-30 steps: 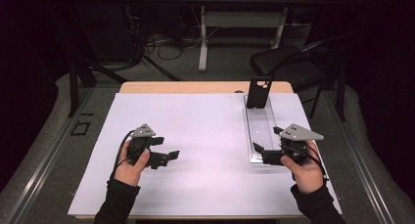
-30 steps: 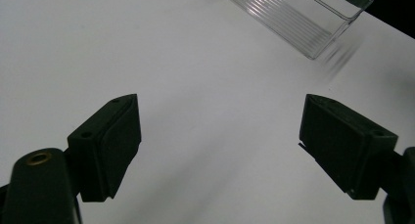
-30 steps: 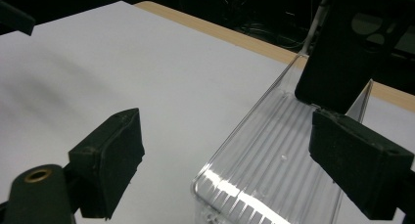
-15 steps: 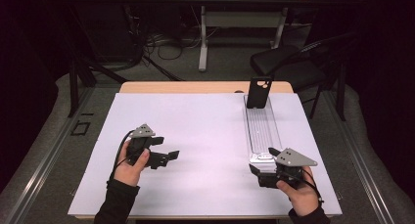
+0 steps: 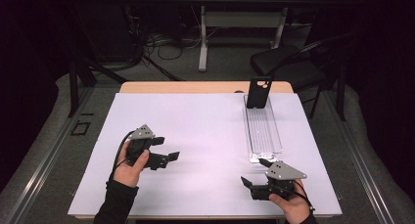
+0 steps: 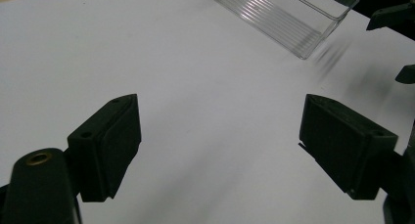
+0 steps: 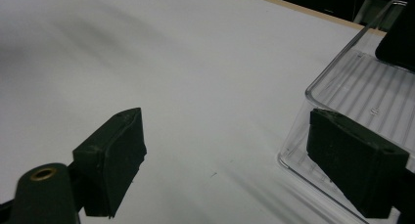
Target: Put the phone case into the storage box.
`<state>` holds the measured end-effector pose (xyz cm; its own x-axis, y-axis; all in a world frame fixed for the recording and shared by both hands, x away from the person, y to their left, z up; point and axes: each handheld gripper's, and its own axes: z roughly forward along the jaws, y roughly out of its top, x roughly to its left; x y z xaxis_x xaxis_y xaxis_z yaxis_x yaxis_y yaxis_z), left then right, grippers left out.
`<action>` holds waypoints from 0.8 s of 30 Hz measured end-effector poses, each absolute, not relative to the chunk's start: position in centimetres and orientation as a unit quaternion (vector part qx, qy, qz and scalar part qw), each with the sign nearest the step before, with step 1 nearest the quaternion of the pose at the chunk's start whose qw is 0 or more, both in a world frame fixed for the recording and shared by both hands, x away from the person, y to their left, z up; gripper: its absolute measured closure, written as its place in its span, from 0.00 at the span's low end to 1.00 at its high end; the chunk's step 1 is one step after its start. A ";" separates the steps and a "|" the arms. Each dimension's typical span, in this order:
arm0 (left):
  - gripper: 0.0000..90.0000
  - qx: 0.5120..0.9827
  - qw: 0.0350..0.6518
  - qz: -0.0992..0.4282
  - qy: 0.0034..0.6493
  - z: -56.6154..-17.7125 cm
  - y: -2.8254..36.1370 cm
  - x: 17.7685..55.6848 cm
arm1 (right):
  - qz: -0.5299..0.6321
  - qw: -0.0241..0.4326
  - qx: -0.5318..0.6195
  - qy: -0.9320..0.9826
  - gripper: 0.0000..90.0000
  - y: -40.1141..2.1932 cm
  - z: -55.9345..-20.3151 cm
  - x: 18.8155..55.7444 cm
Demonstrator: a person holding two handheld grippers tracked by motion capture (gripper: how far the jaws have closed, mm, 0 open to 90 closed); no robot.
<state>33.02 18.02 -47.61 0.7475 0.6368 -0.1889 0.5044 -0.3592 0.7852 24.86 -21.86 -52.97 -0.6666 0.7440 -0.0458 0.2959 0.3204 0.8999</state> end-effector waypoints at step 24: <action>0.18 0.839 0.450 0.060 0.299 -50.6 15.9 29.9 | 0.485 0.214 0.325 0.783 0.16 -21.5 -54.3 24.7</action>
